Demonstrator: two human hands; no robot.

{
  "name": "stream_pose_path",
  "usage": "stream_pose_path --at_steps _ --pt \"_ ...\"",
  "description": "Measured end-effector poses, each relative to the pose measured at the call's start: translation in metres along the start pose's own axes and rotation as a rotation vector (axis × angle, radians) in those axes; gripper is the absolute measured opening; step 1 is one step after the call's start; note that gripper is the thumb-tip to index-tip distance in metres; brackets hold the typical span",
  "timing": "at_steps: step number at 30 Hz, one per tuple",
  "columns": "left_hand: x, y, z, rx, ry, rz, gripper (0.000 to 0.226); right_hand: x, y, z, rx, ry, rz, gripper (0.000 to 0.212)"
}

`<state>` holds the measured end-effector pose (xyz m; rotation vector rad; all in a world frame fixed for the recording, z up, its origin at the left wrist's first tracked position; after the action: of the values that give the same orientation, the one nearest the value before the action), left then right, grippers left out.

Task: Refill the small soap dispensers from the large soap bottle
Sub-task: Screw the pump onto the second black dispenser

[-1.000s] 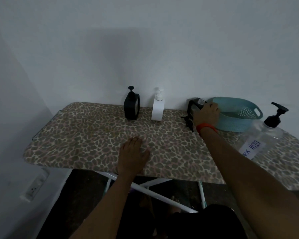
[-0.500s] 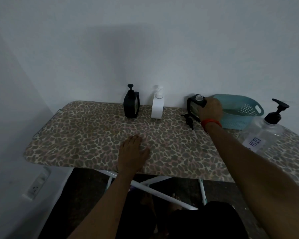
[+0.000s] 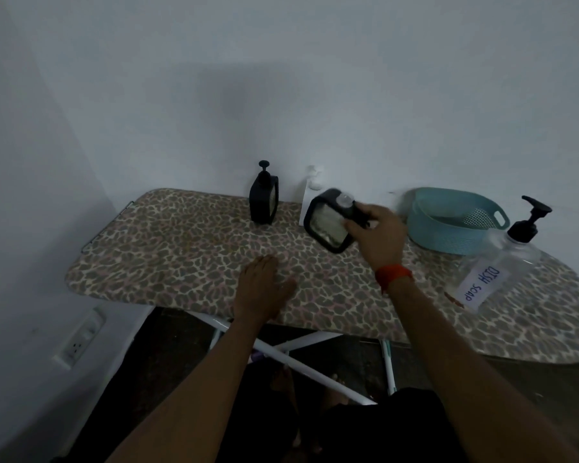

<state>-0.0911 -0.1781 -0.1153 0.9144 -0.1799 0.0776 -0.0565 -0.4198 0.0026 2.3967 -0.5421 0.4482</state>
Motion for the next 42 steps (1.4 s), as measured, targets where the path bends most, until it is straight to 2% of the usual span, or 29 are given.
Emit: stream_pose_path --at_steps 4,13,16,18,22,25,29,30,32,33,36,39,40,42 --pt "-0.005 0.004 0.002 -0.098 -0.022 -0.022 0.102 -0.051 -0.024 -0.011 -0.025 0.055 -0.032 0.037" --pt "-0.012 0.017 0.018 -0.526 -0.131 0.050 0.126 -0.087 -0.052 -0.032 -0.159 0.115 -0.011 0.041" --pt "-0.004 0.014 0.033 -0.630 -0.106 0.089 0.127 -0.080 -0.048 -0.031 -0.179 0.147 -0.047 0.043" --pt "0.005 0.008 0.040 -0.679 -0.071 0.106 0.129 -0.078 -0.044 -0.030 -0.090 0.151 -0.097 0.050" --pt "0.018 -0.005 0.040 -0.696 -0.049 0.163 0.111 -0.050 -0.029 -0.002 0.094 -0.056 -0.111 0.042" --pt "0.020 -0.007 0.036 -0.728 -0.051 0.167 0.112 -0.009 -0.019 0.033 -0.093 -0.170 -0.144 0.028" --pt "0.021 -0.009 0.033 -0.739 -0.049 0.169 0.114 0.043 -0.024 0.064 -0.402 -0.275 -0.267 0.048" --pt "0.022 -0.009 0.033 -0.741 -0.048 0.164 0.115 0.051 -0.028 0.068 -0.458 -0.296 -0.316 0.048" --pt "0.023 -0.010 0.031 -0.747 -0.045 0.156 0.117 0.060 -0.037 0.075 -0.545 -0.329 -0.405 0.036" --pt "0.023 -0.011 0.029 -0.751 -0.045 0.156 0.117 0.061 -0.041 0.078 -0.571 -0.339 -0.432 0.037" --pt "0.024 -0.011 0.027 -0.760 -0.047 0.156 0.116 0.065 -0.047 0.085 -0.626 -0.342 -0.455 0.025" --pt "0.025 -0.012 0.026 -0.767 -0.041 0.155 0.116 0.070 -0.044 0.072 -0.507 -0.292 -0.404 0.032" --pt "0.024 -0.013 0.026 -0.769 -0.038 0.156 0.117 0.071 -0.042 0.060 -0.386 -0.254 -0.358 0.030" --pt "0.025 -0.013 0.026 -0.766 -0.040 0.156 0.119 0.070 -0.034 0.025 0.013 -0.202 -0.253 0.026"
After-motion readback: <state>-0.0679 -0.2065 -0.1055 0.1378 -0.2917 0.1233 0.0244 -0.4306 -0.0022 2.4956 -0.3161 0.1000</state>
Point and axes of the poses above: each hand's wrist, its own x-axis towards the middle knuckle, its own y-axis out of the back of the hand, z = x × y, the point moved 4 cm from there along x, towards the middle knuckle, and after that the axes turned 7 degrees about -x, right-handed, at the moved point
